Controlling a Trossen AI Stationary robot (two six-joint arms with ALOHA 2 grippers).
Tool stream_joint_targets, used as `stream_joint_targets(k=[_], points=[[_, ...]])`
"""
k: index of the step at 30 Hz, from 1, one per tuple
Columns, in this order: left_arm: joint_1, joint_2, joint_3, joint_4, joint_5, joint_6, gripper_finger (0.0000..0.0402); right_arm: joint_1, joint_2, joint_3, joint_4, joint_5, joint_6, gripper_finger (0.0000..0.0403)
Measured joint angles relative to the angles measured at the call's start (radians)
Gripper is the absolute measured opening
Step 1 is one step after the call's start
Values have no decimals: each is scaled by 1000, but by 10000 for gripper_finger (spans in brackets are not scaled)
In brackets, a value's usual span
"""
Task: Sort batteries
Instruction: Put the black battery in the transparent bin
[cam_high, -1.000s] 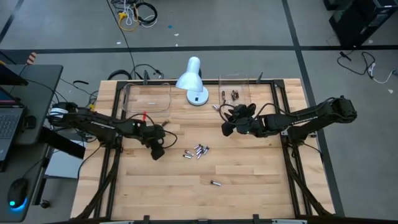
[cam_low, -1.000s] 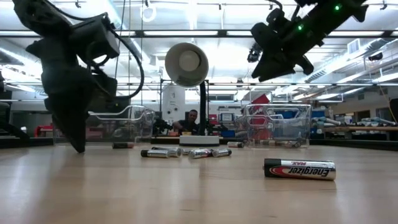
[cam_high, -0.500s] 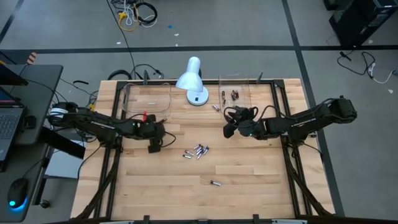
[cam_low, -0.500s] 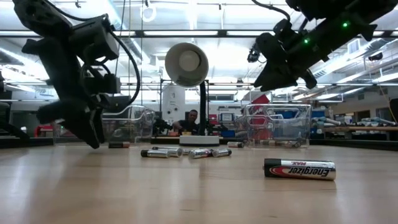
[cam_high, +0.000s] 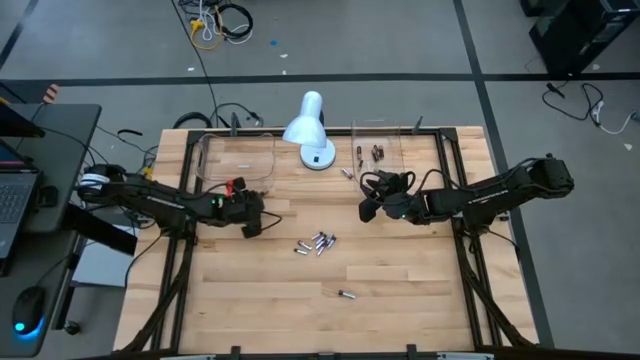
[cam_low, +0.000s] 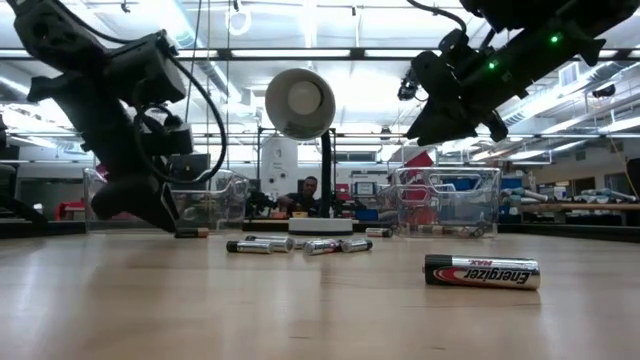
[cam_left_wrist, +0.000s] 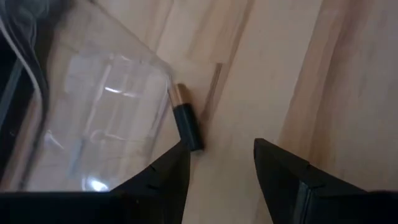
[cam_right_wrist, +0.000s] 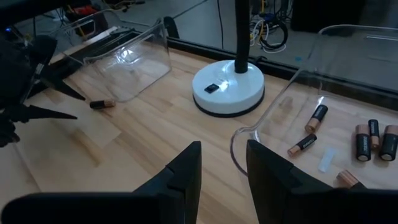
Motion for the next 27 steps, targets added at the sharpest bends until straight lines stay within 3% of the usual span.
stream_joint_targets(k=[27], points=[[1,-1,-263,508,-91,-21,177,0,0,0,1,6,0,113]])
